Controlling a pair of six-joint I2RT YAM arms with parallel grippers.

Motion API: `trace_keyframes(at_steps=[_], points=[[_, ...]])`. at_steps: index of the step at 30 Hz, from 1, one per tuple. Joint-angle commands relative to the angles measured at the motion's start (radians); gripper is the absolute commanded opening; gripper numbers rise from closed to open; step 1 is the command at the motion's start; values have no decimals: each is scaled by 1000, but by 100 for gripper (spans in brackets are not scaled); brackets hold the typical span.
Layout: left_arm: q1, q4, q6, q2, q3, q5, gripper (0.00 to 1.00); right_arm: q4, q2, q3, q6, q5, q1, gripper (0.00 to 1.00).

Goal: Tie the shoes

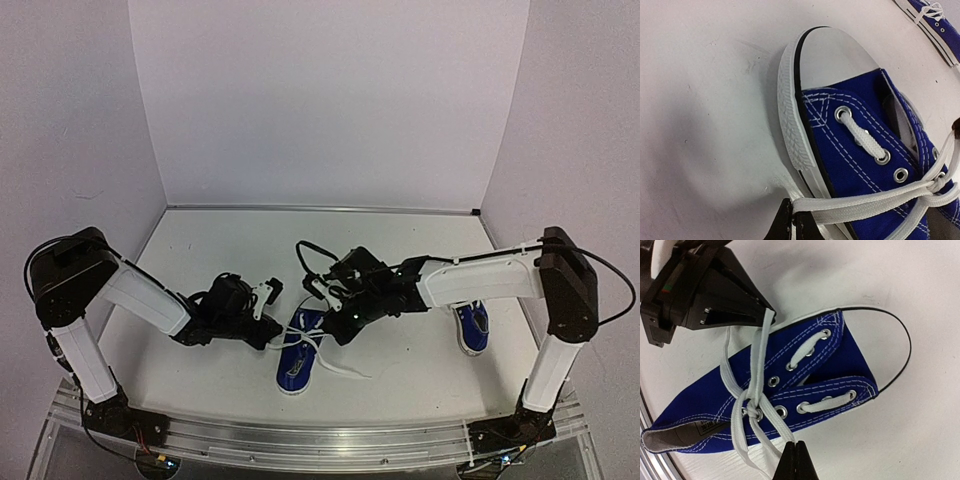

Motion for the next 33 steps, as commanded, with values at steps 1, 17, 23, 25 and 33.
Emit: trace_keyframes(at_steps=[1,17,23,25,33], points=[[-3,31,-5,-36,-22,-10,5,154,-98,-82,111,32,-26,0],[-3,82,136,-310,-122,-116,39,262,-89,-120,182,-82,-27,0],[-7,89,263,-506,-227,-235,53,289,-88,-125,190,-95,-27,0],[-7,108,306,-561,-264,-218,55,290,-86,-127,192,-97,-27,0],[-40,101,558,-518,-266,126,49,301,-83,-133,209,-112,-28,0]])
